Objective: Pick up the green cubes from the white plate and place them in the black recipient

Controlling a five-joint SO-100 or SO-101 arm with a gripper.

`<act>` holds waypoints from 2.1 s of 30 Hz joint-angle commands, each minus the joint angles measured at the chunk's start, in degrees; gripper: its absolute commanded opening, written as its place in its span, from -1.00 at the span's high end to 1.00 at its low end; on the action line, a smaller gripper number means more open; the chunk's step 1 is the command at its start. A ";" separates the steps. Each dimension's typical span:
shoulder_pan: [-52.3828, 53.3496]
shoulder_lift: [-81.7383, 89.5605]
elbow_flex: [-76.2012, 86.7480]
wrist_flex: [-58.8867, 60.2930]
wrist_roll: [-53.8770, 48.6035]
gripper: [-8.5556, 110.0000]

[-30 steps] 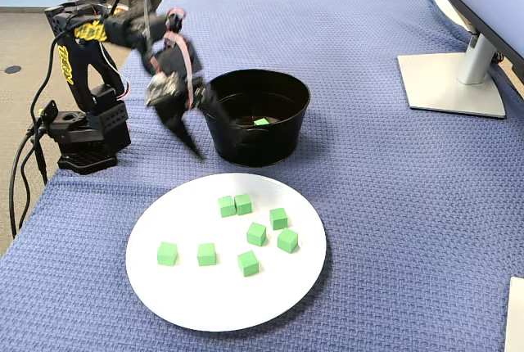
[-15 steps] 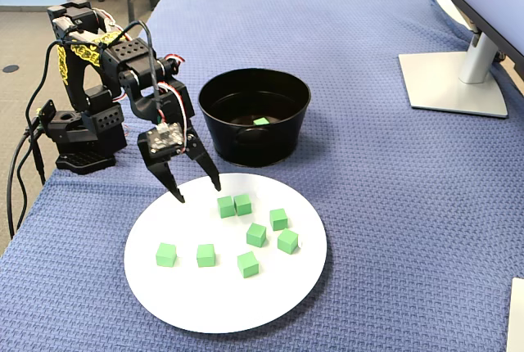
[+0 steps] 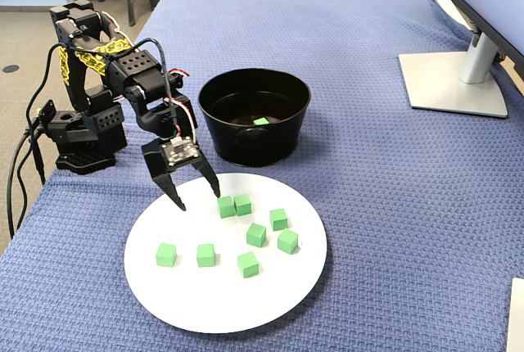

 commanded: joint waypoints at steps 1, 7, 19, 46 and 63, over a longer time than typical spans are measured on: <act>-2.64 -0.44 0.26 -2.37 -1.05 0.46; -5.10 -2.64 -0.09 -4.57 1.85 0.46; -8.09 -2.99 0.53 -5.19 3.52 0.47; -6.77 -8.44 -3.43 -10.55 6.68 0.53; -5.89 -8.88 -3.52 -12.39 8.00 0.62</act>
